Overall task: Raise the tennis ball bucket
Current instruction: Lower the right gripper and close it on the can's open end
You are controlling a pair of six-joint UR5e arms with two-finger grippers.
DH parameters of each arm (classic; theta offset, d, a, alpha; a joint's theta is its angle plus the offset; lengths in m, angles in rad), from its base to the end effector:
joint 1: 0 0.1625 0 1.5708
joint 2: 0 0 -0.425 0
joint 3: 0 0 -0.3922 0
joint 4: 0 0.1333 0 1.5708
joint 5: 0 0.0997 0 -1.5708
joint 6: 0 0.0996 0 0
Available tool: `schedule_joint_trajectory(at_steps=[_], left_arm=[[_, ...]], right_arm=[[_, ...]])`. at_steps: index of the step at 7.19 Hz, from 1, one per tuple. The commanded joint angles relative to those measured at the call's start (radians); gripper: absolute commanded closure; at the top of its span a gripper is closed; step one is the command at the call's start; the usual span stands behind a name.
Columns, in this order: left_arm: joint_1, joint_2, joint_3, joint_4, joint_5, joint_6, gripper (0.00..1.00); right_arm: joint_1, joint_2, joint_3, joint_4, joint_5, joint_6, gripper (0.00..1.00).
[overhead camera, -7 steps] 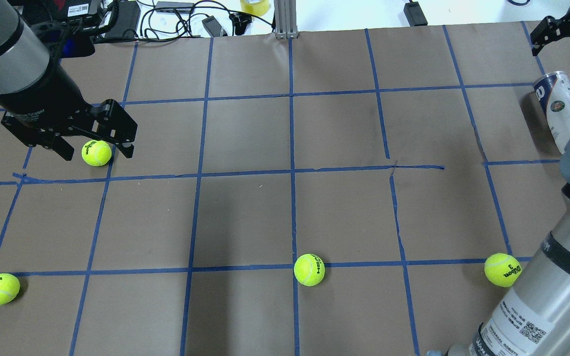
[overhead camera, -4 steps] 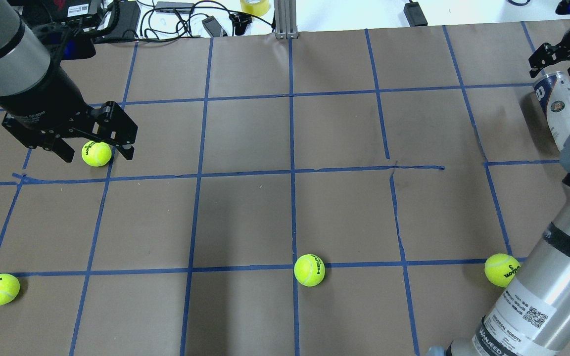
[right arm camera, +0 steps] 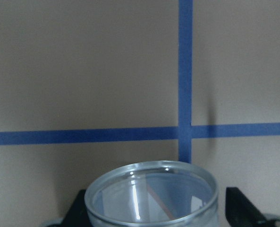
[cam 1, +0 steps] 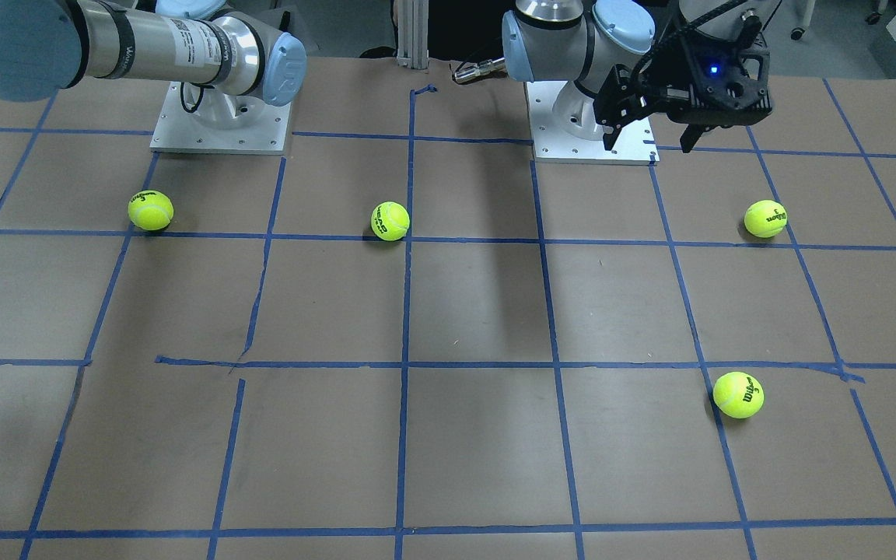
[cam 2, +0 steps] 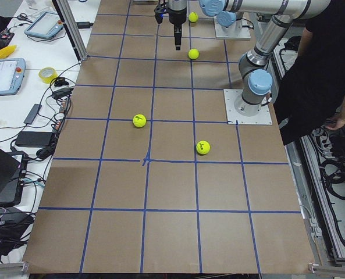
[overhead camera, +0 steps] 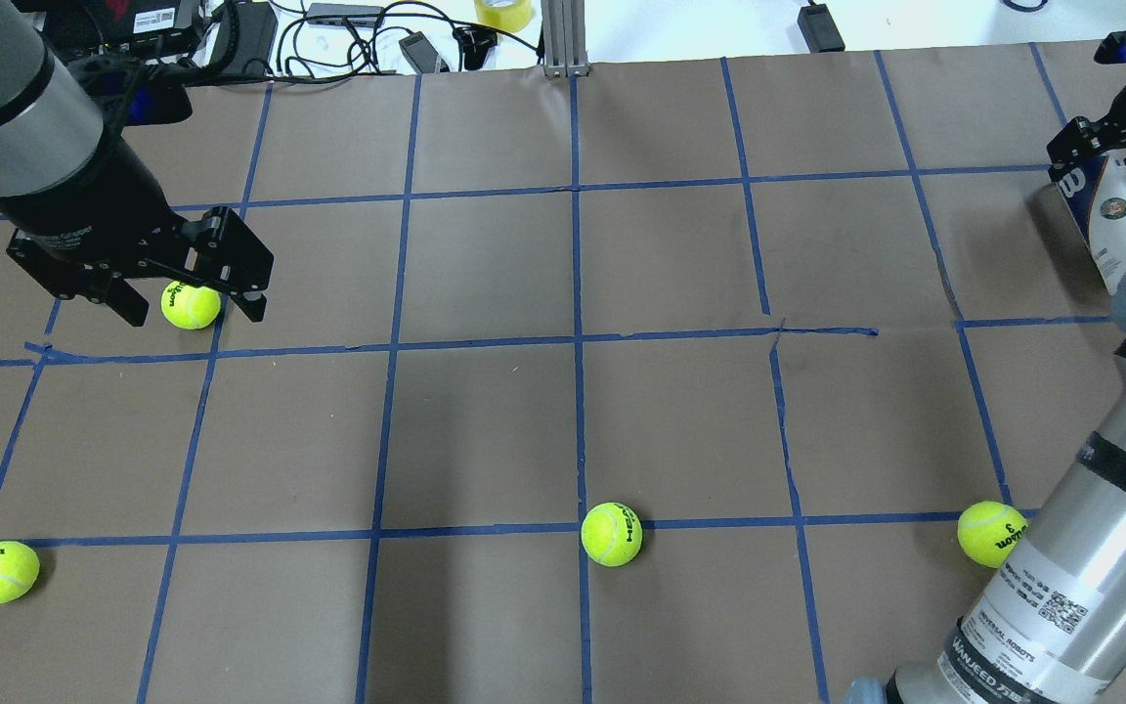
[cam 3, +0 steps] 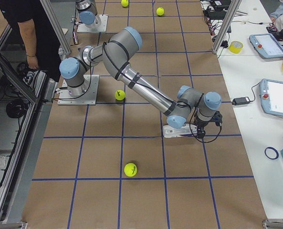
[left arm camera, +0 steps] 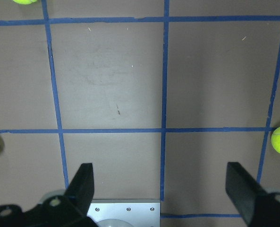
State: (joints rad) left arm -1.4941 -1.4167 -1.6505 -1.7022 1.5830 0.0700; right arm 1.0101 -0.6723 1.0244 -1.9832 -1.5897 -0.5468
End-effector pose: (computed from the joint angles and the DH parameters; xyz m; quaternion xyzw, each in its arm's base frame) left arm -0.0995 -0.4286 0.5065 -0.0032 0.9996 0.0289 0.0040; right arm -0.3174 -0.7526 0.1985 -0.0072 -0.9995 0.0207 0.0239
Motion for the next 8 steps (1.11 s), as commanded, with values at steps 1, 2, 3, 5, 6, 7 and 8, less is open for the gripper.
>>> schedule_joint_trajectory(at_steps=[1,2,3,5,6,7,8], left_arm=[[0.0,0.001,0.001,-0.001,0.0,0.001,0.0],[0.0,0.001,0.001,-0.001,0.0,0.001,0.0],[0.0,0.001,0.001,-0.001,0.0,0.001,0.0],[0.002,0.001,0.001,-0.001,0.0,0.002,0.0],[0.0,0.001,0.001,-0.001,0.0,0.002,0.0],[0.002,0.001,0.001,-0.001,0.0,0.002,0.0],[0.002,0.002,0.0,-0.001,0.0,0.004,0.0]], right_arm=[[-0.001,-0.003,-0.001,-0.002,0.052,-0.007,0.02],[-0.001,-0.006,-0.003,0.004,0.057,-0.028,0.28],[-0.004,-0.007,-0.003,0.007,0.079,-0.038,0.37],[-0.01,-0.009,-0.009,0.0,0.1,-0.126,0.48],[-0.007,-0.035,-0.009,0.009,0.109,-0.13,0.48],[0.011,-0.106,0.002,0.036,0.15,-0.134,0.46],[0.072,-0.172,0.002,0.154,0.164,-0.128,0.46]])
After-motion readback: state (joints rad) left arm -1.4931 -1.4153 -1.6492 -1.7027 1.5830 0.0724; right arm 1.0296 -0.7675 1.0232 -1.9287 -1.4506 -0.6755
